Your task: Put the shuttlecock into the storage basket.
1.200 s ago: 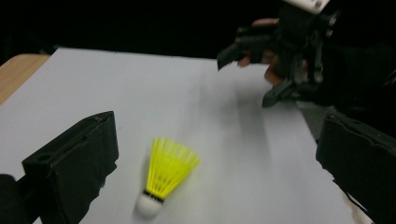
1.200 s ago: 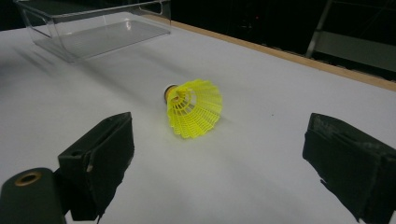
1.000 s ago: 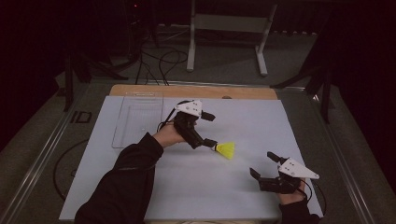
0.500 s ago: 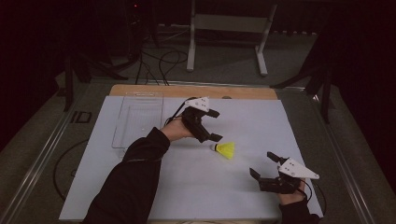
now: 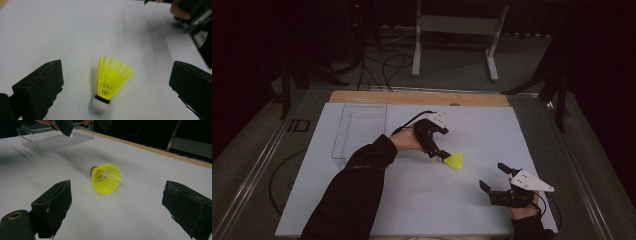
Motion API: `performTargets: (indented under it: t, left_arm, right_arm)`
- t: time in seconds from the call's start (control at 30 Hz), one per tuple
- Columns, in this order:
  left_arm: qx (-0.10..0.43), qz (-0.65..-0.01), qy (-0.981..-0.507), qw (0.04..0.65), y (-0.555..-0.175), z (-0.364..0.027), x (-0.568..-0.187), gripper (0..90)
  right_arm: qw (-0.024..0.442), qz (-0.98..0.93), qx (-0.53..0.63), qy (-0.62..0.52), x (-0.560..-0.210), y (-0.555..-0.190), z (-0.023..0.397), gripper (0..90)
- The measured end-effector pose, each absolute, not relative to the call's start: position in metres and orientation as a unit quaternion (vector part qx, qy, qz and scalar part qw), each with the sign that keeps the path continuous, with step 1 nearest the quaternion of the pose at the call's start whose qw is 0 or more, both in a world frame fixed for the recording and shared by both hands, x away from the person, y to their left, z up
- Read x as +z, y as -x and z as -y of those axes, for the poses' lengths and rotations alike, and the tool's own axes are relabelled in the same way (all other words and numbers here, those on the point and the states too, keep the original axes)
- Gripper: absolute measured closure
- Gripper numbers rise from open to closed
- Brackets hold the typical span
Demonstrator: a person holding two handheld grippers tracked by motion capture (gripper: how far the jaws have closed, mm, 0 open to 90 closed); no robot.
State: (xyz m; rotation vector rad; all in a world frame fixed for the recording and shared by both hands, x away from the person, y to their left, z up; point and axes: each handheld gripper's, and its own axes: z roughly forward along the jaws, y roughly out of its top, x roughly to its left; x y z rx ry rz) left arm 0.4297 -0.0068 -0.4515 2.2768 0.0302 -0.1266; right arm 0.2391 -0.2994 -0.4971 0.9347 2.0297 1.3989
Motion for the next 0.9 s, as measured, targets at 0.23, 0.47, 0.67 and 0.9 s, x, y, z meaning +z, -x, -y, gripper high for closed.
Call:
performTargets:
  t: [0.23, 0.47, 0.67, 0.9]
  left_arm:
    - [-0.056, -0.011, -0.920, 0.389, -0.431, 0.007, -0.465, 0.1]
    - [-0.062, -0.008, -0.930, 0.362, -0.431, 0.011, -0.475, 0.6]
    - [-0.065, -0.006, -0.938, 0.340, -0.431, 0.012, -0.484, 0.9]
    - [-0.070, -0.001, -0.945, 0.319, -0.430, 0.014, -0.493, 4.5]
  right_arm:
    - [0.248, -0.746, 0.513, -0.343, -0.497, -0.239, 0.299, 9.1]
    - [0.247, -0.747, 0.512, -0.343, -0.498, -0.240, 0.299, 9.1]
    - [0.247, -0.748, 0.512, -0.343, -0.498, -0.240, 0.299, 9.1]
    - [0.245, -0.749, 0.511, -0.343, -0.498, -0.240, 0.299, 9.1]
